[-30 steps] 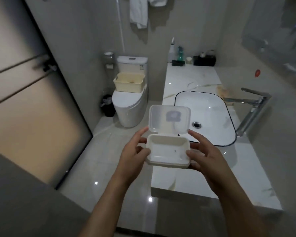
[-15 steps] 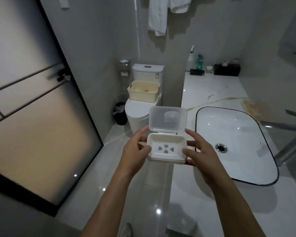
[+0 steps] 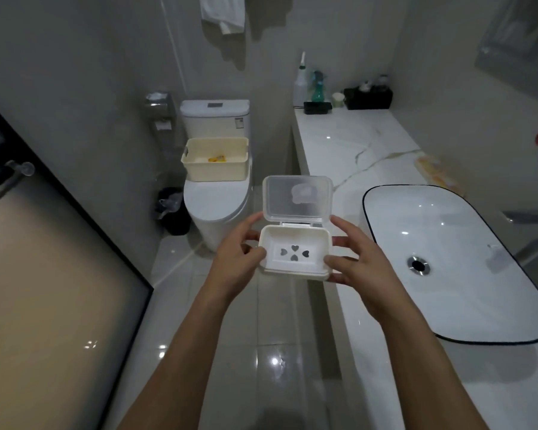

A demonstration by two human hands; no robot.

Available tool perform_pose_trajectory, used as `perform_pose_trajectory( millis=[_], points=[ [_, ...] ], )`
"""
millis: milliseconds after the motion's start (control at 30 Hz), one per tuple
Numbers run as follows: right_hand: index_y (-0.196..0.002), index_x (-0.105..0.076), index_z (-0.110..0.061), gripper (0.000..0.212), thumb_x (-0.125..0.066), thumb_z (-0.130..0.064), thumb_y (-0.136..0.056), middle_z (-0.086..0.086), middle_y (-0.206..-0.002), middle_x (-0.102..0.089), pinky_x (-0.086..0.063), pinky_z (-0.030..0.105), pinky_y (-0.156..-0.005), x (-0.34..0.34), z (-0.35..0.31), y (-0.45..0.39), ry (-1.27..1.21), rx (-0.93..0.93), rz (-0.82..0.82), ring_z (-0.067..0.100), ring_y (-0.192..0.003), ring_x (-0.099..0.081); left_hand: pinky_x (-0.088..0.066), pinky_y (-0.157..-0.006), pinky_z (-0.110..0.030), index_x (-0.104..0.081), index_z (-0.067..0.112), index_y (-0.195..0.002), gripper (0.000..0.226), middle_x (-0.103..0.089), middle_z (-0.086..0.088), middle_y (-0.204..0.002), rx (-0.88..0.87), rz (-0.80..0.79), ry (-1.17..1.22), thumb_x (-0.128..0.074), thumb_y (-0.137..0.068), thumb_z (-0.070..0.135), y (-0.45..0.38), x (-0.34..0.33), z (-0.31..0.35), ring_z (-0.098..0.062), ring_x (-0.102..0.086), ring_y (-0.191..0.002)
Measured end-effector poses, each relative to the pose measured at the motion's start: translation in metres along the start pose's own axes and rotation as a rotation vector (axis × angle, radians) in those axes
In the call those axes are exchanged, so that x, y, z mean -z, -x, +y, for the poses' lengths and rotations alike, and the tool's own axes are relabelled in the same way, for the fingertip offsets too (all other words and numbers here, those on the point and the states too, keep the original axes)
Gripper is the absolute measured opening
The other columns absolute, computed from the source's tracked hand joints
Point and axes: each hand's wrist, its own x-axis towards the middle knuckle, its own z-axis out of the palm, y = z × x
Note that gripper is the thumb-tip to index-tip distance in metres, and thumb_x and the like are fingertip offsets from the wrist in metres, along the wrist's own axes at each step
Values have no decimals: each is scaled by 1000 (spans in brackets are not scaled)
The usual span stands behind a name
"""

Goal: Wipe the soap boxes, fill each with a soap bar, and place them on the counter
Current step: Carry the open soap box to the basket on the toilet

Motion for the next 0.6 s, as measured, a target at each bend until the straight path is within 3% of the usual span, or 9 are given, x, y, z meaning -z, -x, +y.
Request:
perform_pose_trajectory(
  millis=[167, 300, 467, 600],
  points=[
    [-130, -54, -52, 65, -66, -1, -91, -7, -118, -63, -60, 25, -65, -38, 0, -38, 19, -7, -33, 14, -105, -66, -51, -71, -28, -53, 39, -136, 66, -66, 0, -109, 16, 5, 10, -59, -81, 3, -34, 36, -19, -21, -66, -92],
    [-138, -53, -43, 64, -65, -1, -92, -7, -122, -63, -60, 25, -65, -64, 4, -76, 45, -22, -69, 9, -99, -68, -49, -64, -19, -51, 50, -128, 67, -64, 2, -107, 56, 40, 11, -59, -83, 1, -61, 62, -33, -13, -65, -87],
    [-138, -54, -44, 63, -65, -1, -92, -5, -124, -65, -62, 29, -70, -99, 11, -137, 27, -37, -149, 16, -108, -67, -47, -61, -17, -52, 35, -138, 68, -62, -2, -112, 84, 132, -2, -59, -83, -4, -98, 93, -51, -12, -61, -77],
    [-130, -58, -49, 65, -66, 2, -90, -4, -115, -67, -63, 34, -71, -126, 15, -200, -9, -63, -214, 20, -104, -69, -47, -66, -23, -53, 33, -138, 68, -63, -7, -109, 97, 203, -14, -59, -82, -5, -138, 119, -61, -15, -58, -78]
  ],
)
